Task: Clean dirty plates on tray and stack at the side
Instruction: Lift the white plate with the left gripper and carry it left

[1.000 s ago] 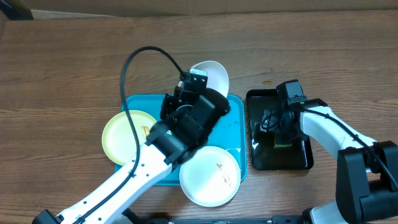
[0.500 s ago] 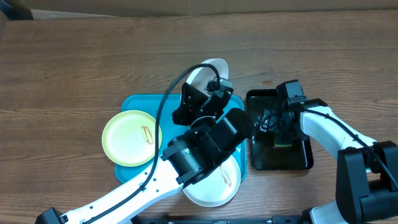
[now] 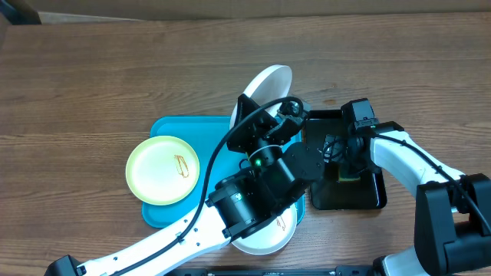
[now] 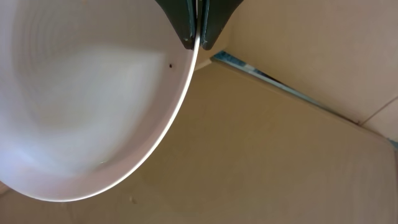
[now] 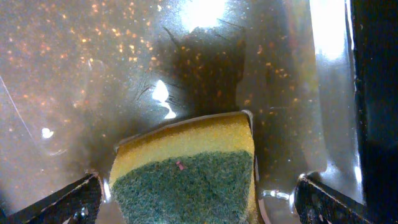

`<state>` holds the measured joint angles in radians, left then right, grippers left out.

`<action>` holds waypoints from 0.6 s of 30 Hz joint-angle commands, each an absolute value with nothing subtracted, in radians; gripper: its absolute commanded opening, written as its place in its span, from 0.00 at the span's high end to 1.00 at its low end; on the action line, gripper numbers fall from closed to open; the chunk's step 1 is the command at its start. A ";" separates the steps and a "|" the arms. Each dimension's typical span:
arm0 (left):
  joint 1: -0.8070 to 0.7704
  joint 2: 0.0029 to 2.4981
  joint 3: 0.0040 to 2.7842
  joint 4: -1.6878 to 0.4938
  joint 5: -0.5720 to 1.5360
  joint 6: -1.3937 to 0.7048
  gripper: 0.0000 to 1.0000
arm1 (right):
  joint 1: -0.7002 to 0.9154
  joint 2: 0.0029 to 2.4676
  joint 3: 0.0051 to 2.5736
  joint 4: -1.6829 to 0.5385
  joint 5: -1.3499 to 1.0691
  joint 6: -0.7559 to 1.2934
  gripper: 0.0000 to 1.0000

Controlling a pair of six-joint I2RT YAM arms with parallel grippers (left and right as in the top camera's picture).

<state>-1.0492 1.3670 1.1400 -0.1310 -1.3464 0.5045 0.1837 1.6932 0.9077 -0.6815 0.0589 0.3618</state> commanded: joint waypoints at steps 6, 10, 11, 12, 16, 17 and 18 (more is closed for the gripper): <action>-1.068 1.353 1.149 -0.070 -1.383 0.608 0.96 | 0.180 1.695 0.889 -0.685 0.044 0.364 0.00; -1.088 1.353 1.149 -0.070 -1.420 0.578 0.96 | 0.180 1.695 0.889 -0.685 0.044 0.364 0.00; -1.086 1.353 1.149 -0.067 -1.421 0.577 0.96 | 0.180 1.695 0.889 -0.685 0.044 0.364 0.00; -1.087 1.353 1.149 -0.057 -1.426 0.582 0.96 | 0.180 1.695 0.889 -0.685 0.044 0.364 0.00; -1.110 1.352 1.149 0.009 -1.467 0.633 0.96 | 0.180 1.695 0.889 -0.685 0.044 0.364 0.00; -1.110 1.352 1.149 0.021 -1.457 0.632 0.96 | 0.180 1.695 0.889 -0.685 0.044 0.364 0.00; -1.110 1.352 1.149 0.035 -1.446 0.630 0.96 | 0.180 1.695 0.889 -0.685 0.044 0.364 0.00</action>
